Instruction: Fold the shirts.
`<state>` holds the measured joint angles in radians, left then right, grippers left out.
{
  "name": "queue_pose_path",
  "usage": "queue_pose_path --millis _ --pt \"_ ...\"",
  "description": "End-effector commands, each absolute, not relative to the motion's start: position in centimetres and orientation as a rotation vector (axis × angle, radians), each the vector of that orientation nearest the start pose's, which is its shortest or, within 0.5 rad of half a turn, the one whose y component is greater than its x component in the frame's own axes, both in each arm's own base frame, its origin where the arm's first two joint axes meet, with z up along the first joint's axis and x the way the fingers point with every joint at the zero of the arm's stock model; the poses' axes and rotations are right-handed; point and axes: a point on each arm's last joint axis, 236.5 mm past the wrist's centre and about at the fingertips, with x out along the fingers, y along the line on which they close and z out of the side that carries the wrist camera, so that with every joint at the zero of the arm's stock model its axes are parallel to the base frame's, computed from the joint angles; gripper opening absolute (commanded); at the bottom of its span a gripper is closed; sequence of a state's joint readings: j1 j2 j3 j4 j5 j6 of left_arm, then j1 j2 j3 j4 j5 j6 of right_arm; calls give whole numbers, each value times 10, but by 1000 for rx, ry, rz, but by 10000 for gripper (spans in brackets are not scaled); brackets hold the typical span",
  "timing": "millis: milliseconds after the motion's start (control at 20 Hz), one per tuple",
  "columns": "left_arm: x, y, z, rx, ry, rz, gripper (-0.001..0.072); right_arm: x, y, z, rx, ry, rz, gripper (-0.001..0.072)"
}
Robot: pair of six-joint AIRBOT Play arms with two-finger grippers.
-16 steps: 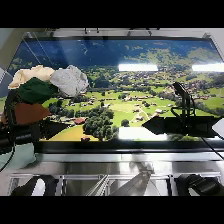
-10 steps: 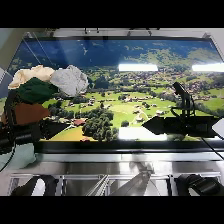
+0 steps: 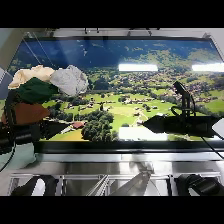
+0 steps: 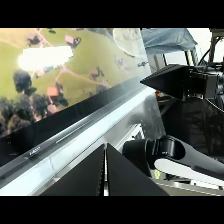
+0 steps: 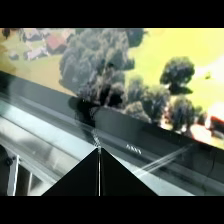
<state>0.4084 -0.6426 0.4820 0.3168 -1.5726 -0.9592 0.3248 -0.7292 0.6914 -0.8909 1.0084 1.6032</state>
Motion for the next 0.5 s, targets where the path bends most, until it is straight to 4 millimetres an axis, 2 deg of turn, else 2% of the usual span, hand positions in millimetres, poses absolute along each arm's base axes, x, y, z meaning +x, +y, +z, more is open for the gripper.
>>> queue_pose_path --millis 0,150,250,350,400,450 --pt "228 -145 109 -787 865 -832 22 257 212 83 531 1022 576 15" --pt "261 -123 103 -778 784 -683 4 278 210 95 567 926 551 14" --pt "308 -76 103 -692 706 -480 4 287 208 99 575 889 536 15" --pt "362 -9 113 -569 639 -277 12 301 201 99 581 850 502 15" --pt "384 21 112 -500 638 -205 261 307 196 94 570 850 479 22" --pt "405 45 107 -427 668 -161 681 313 188 83 560 868 447 230"
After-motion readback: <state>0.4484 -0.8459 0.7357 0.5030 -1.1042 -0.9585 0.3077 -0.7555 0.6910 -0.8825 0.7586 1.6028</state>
